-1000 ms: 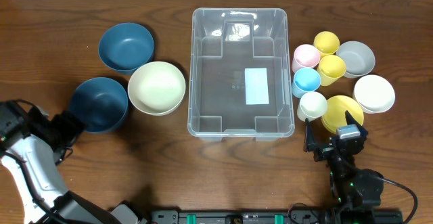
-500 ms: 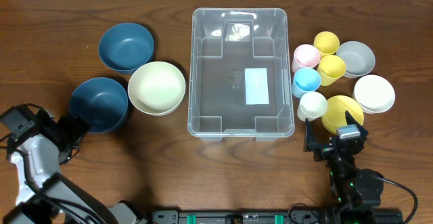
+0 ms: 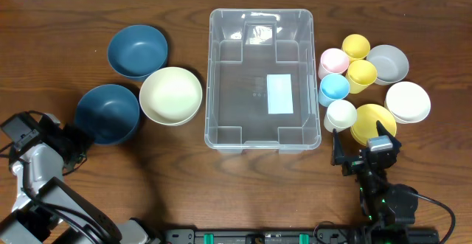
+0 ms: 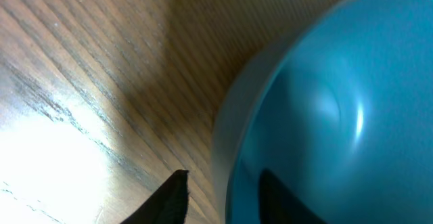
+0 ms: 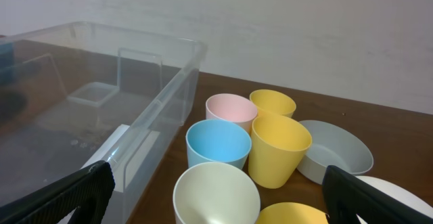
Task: Pack container
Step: 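Reach the left gripper to the front teal bowl and grasp its rim, then lift the teal bowl and lower it into the clear container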
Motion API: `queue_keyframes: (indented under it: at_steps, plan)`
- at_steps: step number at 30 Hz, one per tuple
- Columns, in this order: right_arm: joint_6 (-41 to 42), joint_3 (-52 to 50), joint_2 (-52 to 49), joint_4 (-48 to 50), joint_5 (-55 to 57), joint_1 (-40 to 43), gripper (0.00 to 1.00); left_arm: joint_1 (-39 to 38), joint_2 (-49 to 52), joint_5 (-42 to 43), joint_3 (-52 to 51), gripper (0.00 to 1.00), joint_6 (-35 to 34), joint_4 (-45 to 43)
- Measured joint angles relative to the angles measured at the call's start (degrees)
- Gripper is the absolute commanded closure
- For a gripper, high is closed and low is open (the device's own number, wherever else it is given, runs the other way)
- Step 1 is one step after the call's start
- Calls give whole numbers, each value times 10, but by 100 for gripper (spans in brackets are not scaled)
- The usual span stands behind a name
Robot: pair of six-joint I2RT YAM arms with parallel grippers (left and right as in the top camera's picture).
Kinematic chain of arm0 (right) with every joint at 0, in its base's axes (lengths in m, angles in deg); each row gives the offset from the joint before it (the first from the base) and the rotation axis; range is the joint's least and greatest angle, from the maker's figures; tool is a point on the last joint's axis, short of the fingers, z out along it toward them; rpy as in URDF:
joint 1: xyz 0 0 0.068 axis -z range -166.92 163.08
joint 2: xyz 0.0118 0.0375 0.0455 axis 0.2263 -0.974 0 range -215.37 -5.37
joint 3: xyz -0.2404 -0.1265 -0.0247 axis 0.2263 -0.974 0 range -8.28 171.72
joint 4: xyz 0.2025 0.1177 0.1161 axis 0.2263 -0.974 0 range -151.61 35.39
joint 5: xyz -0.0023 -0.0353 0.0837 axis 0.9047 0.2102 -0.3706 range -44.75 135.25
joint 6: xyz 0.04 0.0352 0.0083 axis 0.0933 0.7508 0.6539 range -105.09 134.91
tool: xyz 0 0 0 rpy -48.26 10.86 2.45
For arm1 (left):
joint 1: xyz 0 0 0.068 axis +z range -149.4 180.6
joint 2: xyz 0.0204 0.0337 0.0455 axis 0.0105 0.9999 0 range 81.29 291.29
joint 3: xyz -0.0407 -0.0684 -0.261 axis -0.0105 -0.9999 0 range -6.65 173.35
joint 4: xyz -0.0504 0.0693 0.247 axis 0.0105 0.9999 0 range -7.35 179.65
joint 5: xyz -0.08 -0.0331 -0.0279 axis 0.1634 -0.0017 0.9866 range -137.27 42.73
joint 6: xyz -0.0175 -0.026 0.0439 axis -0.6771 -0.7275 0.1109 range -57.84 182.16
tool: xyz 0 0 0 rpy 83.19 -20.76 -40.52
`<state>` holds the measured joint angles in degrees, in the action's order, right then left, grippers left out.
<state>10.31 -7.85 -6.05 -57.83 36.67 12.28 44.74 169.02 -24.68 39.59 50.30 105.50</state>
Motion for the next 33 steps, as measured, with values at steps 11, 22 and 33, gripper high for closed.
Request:
queue_keyframes:
  at_steps: [11,22,33]
  plan:
    - [0,0,0,0,0,0,1,0,0,2,0,94,1,-3]
    - [0,0,0,0,0,0,1,0,-20,-1,0,94,1,9]
    - [0,0,0,0,0,0,1,-8,-211,-22,35,94,-33,69]
